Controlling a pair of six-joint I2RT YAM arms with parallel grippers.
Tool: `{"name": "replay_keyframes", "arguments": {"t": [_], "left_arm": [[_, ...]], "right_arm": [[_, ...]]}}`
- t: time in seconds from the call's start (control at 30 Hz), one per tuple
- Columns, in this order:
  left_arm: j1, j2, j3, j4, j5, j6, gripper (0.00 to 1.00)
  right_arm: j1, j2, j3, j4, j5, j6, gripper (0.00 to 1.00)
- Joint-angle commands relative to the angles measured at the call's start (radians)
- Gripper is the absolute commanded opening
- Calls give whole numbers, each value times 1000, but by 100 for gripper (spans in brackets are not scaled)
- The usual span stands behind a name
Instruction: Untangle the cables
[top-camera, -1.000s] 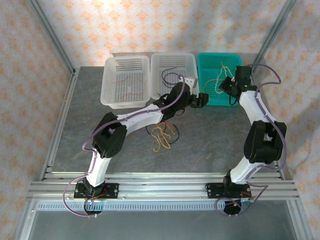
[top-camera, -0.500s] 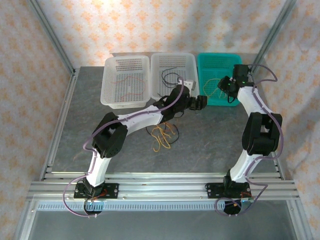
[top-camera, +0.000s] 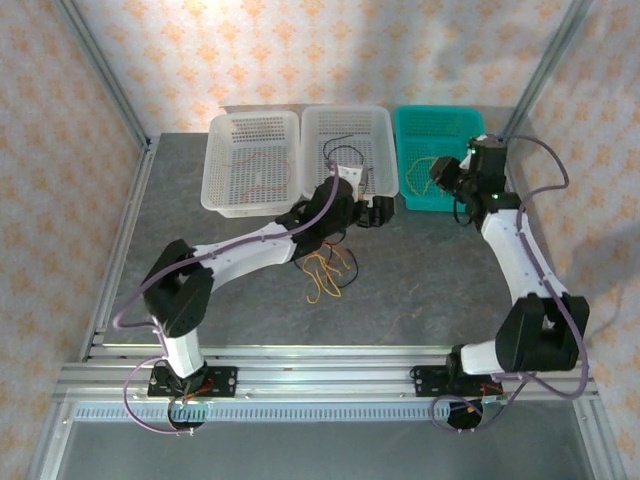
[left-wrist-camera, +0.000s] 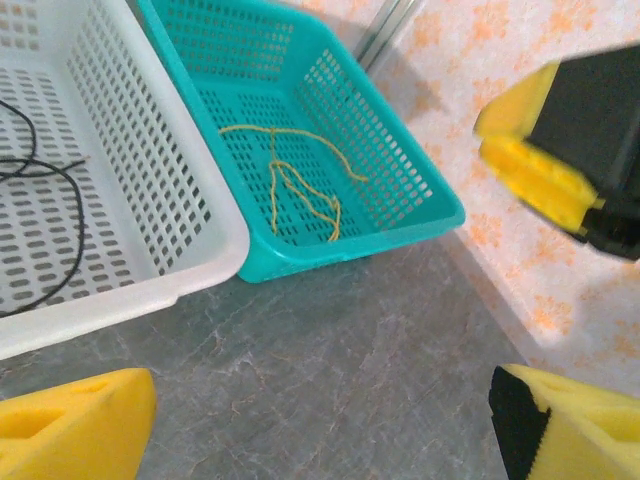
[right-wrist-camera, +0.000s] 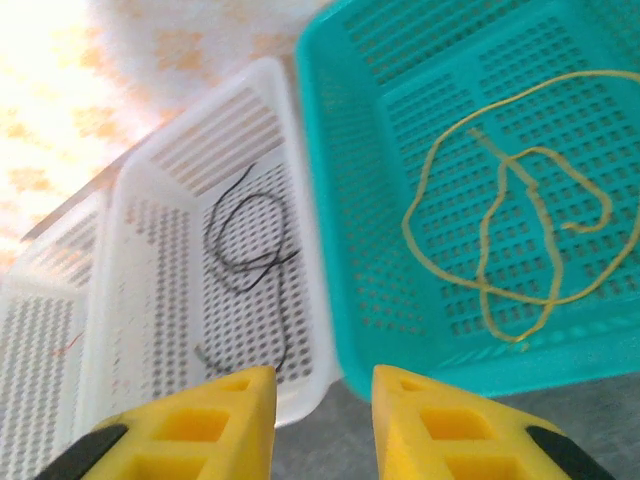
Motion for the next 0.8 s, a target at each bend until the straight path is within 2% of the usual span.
{"name": "replay_keyframes", "arguments": {"t": [0.0,0.27,0.5,0.77], "left_arm": [[7,-56,-88,23,-52,8,88],[8,-182,-290,79,-59,-43,87],[7,-290,-436,97,-117,-83,86],[15,-369,-518,79,-164,-147,85]], "right_arm": [[50,-60,-69,16,-9,-32,29],[221,-117,-130,7,-13,-164,30],[343,-76,-155,38,7,-207,34],[511,14,-139,91,136,-284,42]]}}
